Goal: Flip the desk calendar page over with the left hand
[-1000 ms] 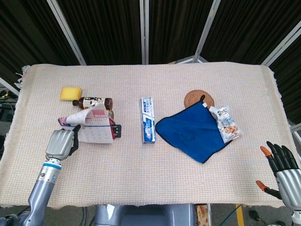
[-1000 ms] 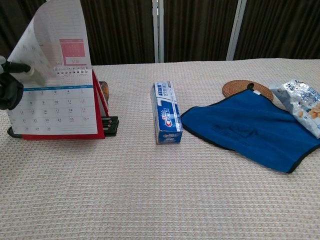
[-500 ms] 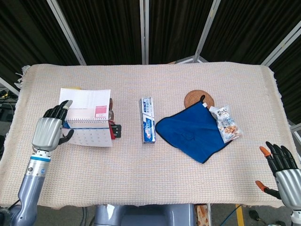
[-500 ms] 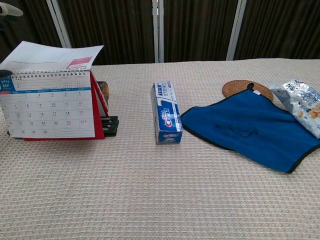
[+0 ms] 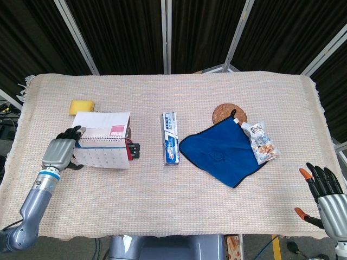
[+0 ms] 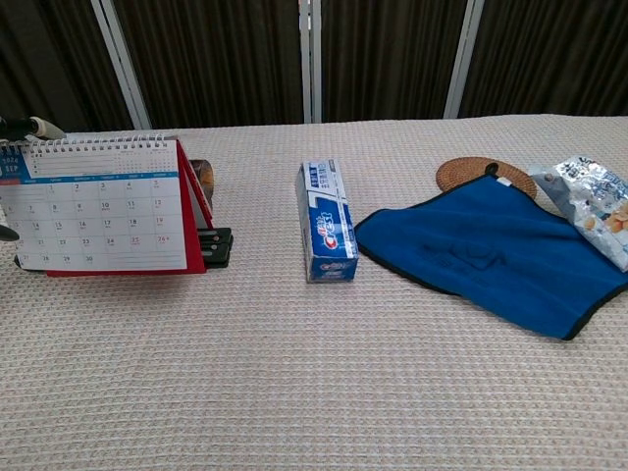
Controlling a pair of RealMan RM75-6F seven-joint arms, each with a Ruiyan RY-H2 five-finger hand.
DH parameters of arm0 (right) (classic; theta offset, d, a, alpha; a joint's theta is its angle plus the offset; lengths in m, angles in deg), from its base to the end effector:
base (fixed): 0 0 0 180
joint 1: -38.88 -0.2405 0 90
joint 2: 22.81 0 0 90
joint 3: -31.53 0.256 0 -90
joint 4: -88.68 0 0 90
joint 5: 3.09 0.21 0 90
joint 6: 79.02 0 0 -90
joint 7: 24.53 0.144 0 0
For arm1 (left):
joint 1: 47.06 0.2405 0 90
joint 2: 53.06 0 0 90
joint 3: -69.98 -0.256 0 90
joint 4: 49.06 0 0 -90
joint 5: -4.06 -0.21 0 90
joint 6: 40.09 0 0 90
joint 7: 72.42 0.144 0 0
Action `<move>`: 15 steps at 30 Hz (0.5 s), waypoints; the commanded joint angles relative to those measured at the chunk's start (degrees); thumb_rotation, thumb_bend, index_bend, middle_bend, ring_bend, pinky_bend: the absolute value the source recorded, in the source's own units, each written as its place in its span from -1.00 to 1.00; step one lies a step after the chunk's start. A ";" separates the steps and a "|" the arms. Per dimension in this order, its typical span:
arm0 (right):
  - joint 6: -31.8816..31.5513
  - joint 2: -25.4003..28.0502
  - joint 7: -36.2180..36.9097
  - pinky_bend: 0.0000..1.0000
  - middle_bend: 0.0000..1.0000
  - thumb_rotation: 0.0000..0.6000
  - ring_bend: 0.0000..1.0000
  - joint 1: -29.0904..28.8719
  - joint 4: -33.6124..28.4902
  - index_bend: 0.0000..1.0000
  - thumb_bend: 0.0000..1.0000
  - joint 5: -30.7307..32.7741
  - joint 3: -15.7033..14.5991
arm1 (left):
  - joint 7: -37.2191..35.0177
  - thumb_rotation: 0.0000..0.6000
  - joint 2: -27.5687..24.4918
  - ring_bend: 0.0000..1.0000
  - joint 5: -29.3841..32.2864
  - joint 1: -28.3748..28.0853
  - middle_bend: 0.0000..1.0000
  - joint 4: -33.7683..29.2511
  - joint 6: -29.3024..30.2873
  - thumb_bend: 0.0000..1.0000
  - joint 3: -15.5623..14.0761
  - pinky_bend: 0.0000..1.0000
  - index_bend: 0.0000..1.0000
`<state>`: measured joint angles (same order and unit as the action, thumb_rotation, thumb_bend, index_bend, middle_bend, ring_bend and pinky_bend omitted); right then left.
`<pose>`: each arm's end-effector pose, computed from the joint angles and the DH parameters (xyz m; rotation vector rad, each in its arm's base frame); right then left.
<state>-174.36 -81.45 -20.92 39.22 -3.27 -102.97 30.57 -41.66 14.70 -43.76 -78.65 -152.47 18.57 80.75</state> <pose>-0.2957 -0.1362 0.1884 1.4973 -0.7704 1.0104 -0.2255 0.3088 0.0891 -1.6136 -1.0579 -0.6158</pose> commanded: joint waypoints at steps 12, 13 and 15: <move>-0.51 -0.25 0.03 -1.00 -1.00 1.00 -1.00 -0.03 0.32 -1.00 -0.93 -0.76 -0.02 | -9.18 1.00 0.78 -0.98 -10.60 3.25 -1.00 0.72 8.94 -0.95 0.06 -0.90 -1.00; -0.52 -0.29 0.05 -1.00 -1.00 1.00 -1.00 -0.02 0.36 -1.00 -0.93 -0.79 -0.04 | -10.18 1.00 0.98 -1.00 -12.57 4.20 -1.00 0.33 10.76 -0.95 -0.34 -0.92 -1.00; -0.48 -0.36 -0.03 -1.00 -1.00 1.00 -1.00 -0.06 0.44 -1.00 -0.93 -0.83 -0.05 | -12.09 1.00 1.40 -1.00 -17.60 6.90 -1.00 -0.94 15.58 -0.93 -1.94 -0.95 -1.00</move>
<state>-174.85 -81.80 -20.93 39.18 -2.84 -103.79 30.53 -50.58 15.38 -55.63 -75.12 -152.04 28.57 80.26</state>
